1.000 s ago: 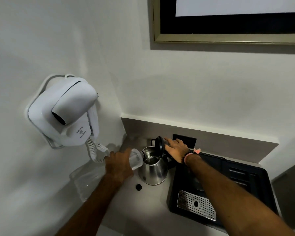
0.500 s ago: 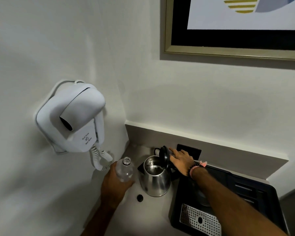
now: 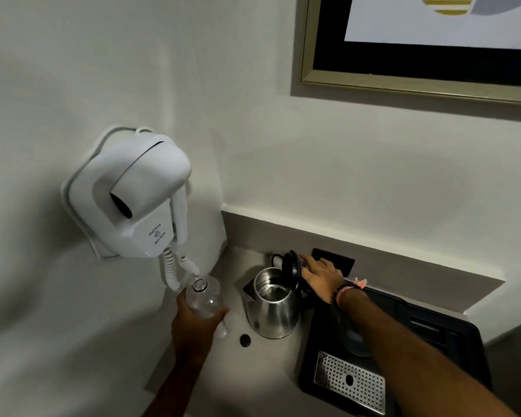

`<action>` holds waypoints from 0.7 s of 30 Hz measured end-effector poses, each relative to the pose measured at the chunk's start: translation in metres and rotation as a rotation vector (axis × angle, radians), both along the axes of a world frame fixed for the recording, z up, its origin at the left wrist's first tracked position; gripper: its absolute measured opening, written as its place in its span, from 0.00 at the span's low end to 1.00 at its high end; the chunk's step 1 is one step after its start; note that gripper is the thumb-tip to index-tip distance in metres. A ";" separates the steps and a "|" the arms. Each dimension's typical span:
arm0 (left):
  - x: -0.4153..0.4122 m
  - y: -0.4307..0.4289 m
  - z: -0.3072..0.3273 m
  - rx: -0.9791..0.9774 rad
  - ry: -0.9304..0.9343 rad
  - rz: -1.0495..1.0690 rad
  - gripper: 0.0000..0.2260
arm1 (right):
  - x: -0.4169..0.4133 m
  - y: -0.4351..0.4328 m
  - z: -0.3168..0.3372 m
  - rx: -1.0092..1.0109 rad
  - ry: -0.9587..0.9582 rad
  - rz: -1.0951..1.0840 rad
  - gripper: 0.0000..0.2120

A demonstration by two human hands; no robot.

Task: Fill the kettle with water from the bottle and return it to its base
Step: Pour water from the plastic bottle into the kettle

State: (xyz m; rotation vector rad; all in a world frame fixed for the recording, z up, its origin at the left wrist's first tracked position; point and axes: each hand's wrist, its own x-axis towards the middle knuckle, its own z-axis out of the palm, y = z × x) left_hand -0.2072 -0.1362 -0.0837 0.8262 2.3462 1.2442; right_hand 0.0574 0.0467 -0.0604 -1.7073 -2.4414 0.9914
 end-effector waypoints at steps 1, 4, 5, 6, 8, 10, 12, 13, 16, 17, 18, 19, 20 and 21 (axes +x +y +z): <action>0.000 -0.001 -0.003 -0.010 -0.004 -0.002 0.45 | 0.000 0.000 0.000 0.005 -0.002 -0.003 0.37; 0.002 -0.004 -0.010 -0.031 -0.033 -0.008 0.46 | 0.000 0.000 0.000 0.017 -0.004 -0.002 0.36; 0.003 -0.008 -0.014 -0.016 -0.049 0.002 0.44 | 0.000 0.000 0.000 0.012 -0.005 0.001 0.36; 0.004 -0.013 -0.020 0.006 -0.063 0.020 0.40 | 0.000 0.000 0.000 0.010 -0.004 0.000 0.36; 0.009 -0.025 -0.033 0.019 -0.078 0.059 0.28 | 0.000 0.000 0.000 0.009 0.004 -0.002 0.38; 0.021 -0.036 -0.048 -0.075 -0.017 0.000 0.20 | 0.000 0.001 -0.002 0.007 0.003 -0.004 0.39; 0.034 -0.040 -0.062 -0.088 0.148 -0.183 0.16 | 0.000 0.002 -0.003 0.017 0.006 -0.008 0.38; 0.040 -0.038 -0.067 -0.105 0.216 -0.294 0.14 | 0.000 0.002 -0.002 0.012 0.006 -0.005 0.38; 0.056 -0.018 -0.067 -0.295 0.379 -0.545 0.03 | 0.000 0.002 -0.002 0.008 0.006 -0.007 0.38; 0.060 -0.010 -0.066 -0.357 0.419 -0.589 0.05 | 0.000 0.002 -0.002 0.010 0.002 -0.004 0.38; 0.062 -0.005 -0.068 -0.407 0.453 -0.629 0.09 | 0.000 0.002 -0.001 0.008 -0.001 0.001 0.38; 0.063 0.001 -0.069 -0.437 0.488 -0.658 0.14 | 0.000 0.002 -0.001 0.003 -0.003 0.000 0.38; 0.064 0.004 -0.072 -0.449 0.509 -0.678 0.17 | -0.001 0.001 -0.002 -0.002 -0.005 -0.003 0.38; 0.065 0.006 -0.074 -0.486 0.529 -0.695 0.19 | 0.000 0.001 -0.003 -0.003 -0.006 -0.006 0.38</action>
